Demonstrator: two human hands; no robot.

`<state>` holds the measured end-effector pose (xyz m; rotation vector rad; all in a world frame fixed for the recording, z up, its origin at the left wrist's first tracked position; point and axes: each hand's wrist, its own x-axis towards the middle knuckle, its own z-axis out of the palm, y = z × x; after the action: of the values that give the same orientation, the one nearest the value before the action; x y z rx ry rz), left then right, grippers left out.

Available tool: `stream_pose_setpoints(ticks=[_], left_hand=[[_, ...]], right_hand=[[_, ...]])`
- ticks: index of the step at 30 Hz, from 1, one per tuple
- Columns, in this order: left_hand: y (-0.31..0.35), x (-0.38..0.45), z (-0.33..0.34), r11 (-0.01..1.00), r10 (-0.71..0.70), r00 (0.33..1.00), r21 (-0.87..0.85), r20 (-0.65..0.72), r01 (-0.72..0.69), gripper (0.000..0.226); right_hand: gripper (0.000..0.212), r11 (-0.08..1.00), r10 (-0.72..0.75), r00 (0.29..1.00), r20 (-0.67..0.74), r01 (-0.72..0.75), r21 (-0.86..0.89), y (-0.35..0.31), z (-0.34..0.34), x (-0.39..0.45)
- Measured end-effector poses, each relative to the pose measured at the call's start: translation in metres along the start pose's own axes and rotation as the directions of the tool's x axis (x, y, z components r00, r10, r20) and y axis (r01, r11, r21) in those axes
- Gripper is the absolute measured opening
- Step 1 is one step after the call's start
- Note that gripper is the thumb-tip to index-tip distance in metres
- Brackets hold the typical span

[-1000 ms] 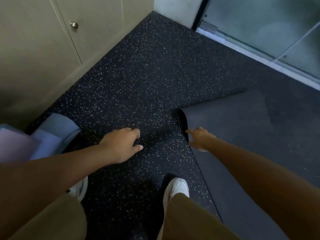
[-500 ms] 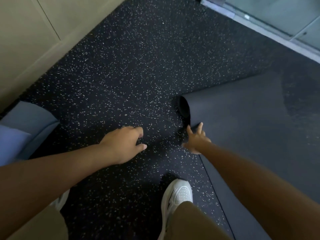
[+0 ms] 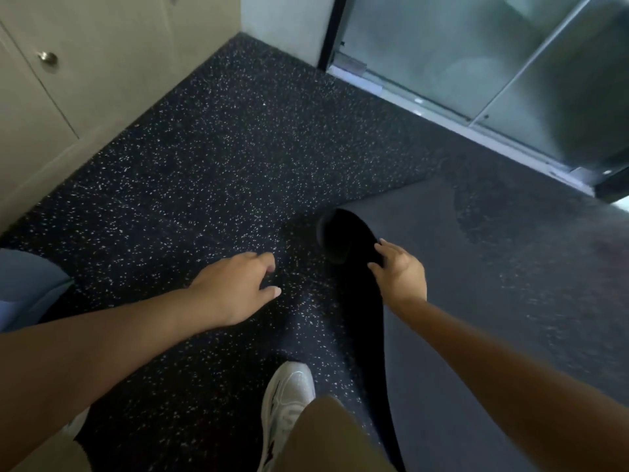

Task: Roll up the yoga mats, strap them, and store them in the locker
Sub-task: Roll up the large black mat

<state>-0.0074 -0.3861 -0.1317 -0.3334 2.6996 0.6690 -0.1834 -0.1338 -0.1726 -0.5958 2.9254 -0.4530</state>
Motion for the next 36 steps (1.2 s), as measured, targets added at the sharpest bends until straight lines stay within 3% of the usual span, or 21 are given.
stream_pose_setpoints(ticks=[5, 15, 17, 20, 23, 29, 31, 33, 35, 36], left_hand=[[0.073, -0.011, -0.038, 0.995, 0.081, 0.991, -0.057, -0.11, -0.088, 0.04], [0.213, -0.071, -0.109, 0.897, 0.321, 0.875, -0.18, -0.362, -0.403, 0.054], [0.233, -0.088, -0.119, 0.883, 0.386, 0.845, -0.118, -0.371, -0.455, 0.055], [0.262, -0.12, -0.127, 0.851, 0.505, 0.78, 0.066, -0.37, -0.52, 0.063], [0.292, -0.156, -0.129, 0.807, 0.579, 0.718, 0.145, -0.387, -0.573, 0.077], [0.339, -0.216, -0.15, 0.673, 0.734, 0.512, 0.378, -0.446, -0.636, 0.089], [0.352, -0.233, -0.163, 0.625, 0.78, 0.465, 0.474, -0.419, -0.62, 0.083], [0.364, -0.249, -0.176, 0.55, 0.834, 0.366, 0.575, -0.412, -0.605, 0.065], [0.369, -0.263, -0.191, 0.509, 0.854, 0.293, 0.575, -0.43, -0.641, 0.044], [0.369, -0.271, -0.199, 0.513, 0.846, 0.3, 0.522, -0.44, -0.681, 0.037]], right_hand=[[0.038, 0.994, 0.101, 0.975, -0.197, -0.091, 0.059, 0.024, -0.099, -0.012], [0.031, 0.986, 0.13, 0.946, -0.296, -0.093, 0.137, 0.033, -0.278, -0.072], [0.032, 0.988, 0.104, 0.943, -0.317, -0.062, 0.14, 0.025, -0.313, -0.088], [0.034, 0.993, 0.066, 0.94, -0.335, -0.029, 0.115, 0.01, -0.36, -0.11], [0.04, 0.997, 0.028, 0.938, -0.345, 0.0, 0.082, -0.004, -0.402, -0.131], [0.035, 0.995, -0.07, 0.933, -0.354, 0.088, 0.037, -0.025, -0.477, -0.181], [0.036, 0.992, -0.096, 0.934, -0.344, 0.12, 0.047, -0.033, -0.496, -0.198], [0.035, 0.987, -0.125, 0.939, -0.321, 0.149, 0.052, -0.041, -0.512, -0.214], [0.035, 0.983, -0.143, 0.939, -0.313, 0.171, 0.064, -0.045, -0.523, -0.228], [0.036, 0.98, -0.147, 0.938, -0.314, 0.181, 0.081, -0.046, -0.526, -0.233]])
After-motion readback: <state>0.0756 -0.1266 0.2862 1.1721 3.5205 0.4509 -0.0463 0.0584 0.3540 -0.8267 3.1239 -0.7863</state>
